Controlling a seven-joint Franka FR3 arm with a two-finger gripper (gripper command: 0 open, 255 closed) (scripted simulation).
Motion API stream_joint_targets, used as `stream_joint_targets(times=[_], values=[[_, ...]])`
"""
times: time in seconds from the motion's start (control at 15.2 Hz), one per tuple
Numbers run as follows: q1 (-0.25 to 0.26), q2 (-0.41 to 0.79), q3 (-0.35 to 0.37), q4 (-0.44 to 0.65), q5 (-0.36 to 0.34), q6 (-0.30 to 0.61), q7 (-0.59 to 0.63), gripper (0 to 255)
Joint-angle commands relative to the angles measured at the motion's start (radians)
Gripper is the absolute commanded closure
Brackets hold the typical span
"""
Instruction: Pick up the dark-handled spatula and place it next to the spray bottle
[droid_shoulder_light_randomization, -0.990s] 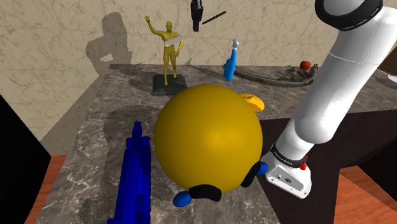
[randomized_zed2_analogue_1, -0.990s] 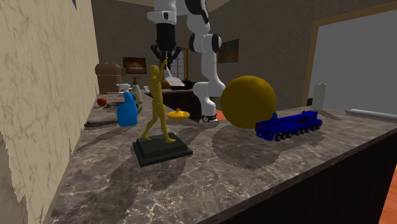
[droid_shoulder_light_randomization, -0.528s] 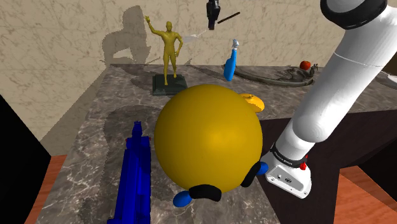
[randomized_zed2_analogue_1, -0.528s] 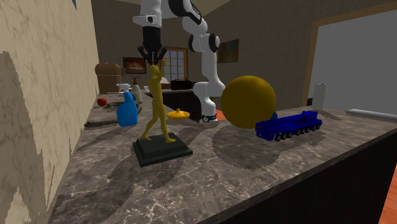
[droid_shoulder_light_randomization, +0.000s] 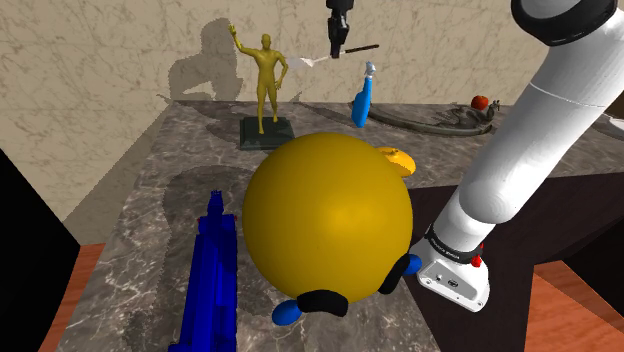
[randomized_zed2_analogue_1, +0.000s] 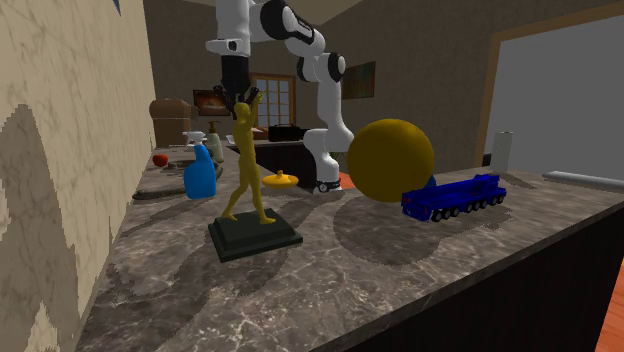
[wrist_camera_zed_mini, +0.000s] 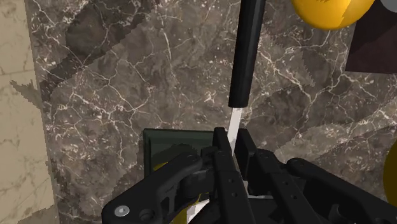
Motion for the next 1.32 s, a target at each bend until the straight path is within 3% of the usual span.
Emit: stream_joint_targets(times=[0.0, 1.25], values=[[0.000, -0.005, 0.000, -0.034, -0.001, 0.029, 0.002, 255], [-0.001, -0.013, -0.001, -0.299, -0.004, 0.286, 0.016, 255]])
